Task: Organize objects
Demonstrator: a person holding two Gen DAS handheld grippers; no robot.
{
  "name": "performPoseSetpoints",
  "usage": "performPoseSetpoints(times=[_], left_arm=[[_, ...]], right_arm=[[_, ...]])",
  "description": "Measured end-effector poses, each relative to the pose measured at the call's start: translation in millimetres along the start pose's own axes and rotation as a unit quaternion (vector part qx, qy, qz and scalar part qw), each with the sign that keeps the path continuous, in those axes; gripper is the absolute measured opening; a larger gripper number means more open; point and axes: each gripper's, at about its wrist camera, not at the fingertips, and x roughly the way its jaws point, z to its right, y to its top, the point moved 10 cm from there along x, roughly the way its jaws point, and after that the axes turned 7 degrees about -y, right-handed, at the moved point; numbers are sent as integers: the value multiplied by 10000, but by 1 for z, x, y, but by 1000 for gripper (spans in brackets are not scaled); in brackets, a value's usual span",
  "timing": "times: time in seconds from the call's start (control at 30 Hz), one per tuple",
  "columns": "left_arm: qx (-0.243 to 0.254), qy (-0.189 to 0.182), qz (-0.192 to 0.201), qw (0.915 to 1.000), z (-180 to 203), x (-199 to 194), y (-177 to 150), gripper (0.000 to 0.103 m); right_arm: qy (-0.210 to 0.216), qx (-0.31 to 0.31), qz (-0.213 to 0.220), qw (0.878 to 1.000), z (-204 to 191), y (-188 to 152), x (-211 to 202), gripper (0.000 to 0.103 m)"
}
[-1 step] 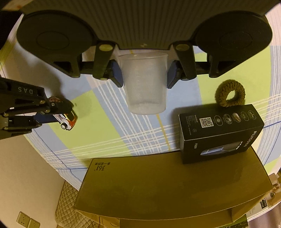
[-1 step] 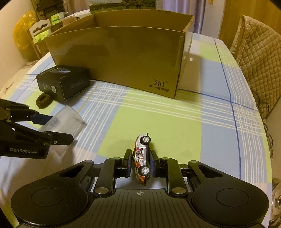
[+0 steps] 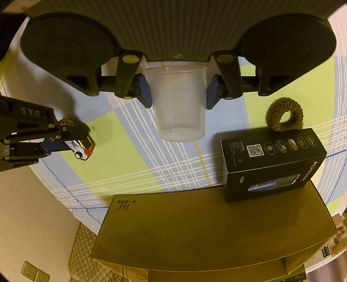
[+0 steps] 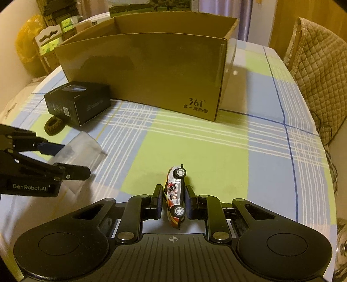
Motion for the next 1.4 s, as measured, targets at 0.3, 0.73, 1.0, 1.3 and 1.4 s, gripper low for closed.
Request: performPoseSetpoints(times=[0.3, 0.73, 1.0, 1.3, 1.4], left_arm=[[-85, -25, 48, 9999, -2, -27, -3, 48], [-345, 162, 534, 9978, 1, -113, -14, 48], [-339, 236, 767, 9962, 5, -159, -22, 48], [-332, 282, 923, 9948, 10, -188, -30, 48], [-322, 299, 947, 9945, 11, -192, -31, 48]], right_arm=[[109, 329, 71, 9994, -13, 0, -31, 17], [232, 530, 397, 9975, -51, -7, -108, 17], [191, 475, 557, 9971, -68, -8, -143, 17], [217, 344, 714, 9966, -80, -8, -165, 17], [219, 319, 743, 9965, -80, -7, -169, 17]])
